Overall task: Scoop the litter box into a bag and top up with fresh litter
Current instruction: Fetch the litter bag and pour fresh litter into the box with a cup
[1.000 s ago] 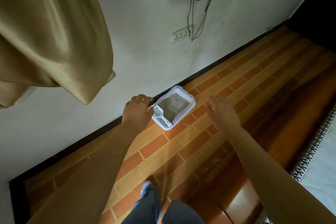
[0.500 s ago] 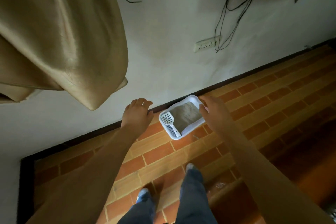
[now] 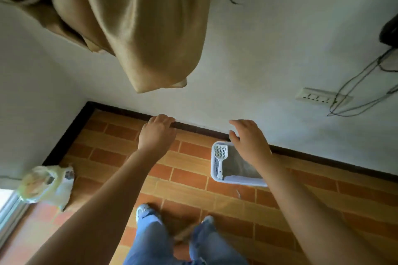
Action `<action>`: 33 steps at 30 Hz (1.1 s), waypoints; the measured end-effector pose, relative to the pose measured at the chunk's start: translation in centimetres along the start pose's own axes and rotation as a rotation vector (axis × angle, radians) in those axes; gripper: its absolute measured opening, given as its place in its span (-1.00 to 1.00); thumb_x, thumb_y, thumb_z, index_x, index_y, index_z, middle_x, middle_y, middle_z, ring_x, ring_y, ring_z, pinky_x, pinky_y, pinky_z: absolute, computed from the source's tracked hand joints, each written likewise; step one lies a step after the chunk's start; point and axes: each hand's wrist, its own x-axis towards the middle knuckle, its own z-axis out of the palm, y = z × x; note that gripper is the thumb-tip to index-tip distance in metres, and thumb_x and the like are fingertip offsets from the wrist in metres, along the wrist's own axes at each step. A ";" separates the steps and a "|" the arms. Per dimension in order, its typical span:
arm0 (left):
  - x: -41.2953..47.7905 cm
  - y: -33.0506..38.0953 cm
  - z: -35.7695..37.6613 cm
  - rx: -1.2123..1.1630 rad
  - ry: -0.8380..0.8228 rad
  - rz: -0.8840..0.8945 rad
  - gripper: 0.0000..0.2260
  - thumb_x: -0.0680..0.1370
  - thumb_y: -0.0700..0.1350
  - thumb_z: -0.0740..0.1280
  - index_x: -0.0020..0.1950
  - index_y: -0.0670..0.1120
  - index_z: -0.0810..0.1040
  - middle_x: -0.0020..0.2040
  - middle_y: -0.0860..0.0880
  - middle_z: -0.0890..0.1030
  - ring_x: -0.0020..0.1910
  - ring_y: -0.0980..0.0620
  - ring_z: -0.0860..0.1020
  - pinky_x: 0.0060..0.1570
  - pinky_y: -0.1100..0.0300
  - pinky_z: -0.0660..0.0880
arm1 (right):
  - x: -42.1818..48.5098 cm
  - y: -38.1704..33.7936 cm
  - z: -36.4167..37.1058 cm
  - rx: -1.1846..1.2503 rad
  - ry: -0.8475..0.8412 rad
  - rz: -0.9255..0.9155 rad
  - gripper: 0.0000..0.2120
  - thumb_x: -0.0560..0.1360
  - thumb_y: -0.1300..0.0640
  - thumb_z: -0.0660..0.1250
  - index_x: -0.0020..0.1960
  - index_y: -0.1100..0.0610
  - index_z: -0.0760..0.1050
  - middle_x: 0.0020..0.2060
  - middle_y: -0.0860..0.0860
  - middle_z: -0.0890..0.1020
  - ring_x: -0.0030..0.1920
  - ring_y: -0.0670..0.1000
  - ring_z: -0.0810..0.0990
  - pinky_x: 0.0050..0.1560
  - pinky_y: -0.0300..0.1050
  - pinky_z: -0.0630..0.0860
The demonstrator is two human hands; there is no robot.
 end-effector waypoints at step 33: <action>-16.8 -33.2 -5.8 -0.150 0.378 -0.950 -0.72 0.54 -0.11 0.29 0.24 -0.10 0.52 0.23 -0.14 0.53 0.19 -0.18 0.47 0.06 0.03 0.41 | 10.8 -38.1 13.8 0.041 -0.327 -0.828 -0.63 0.60 0.08 0.12 0.37 0.14 0.38 0.29 0.03 0.50 0.36 0.03 0.34 0.31 -0.10 0.32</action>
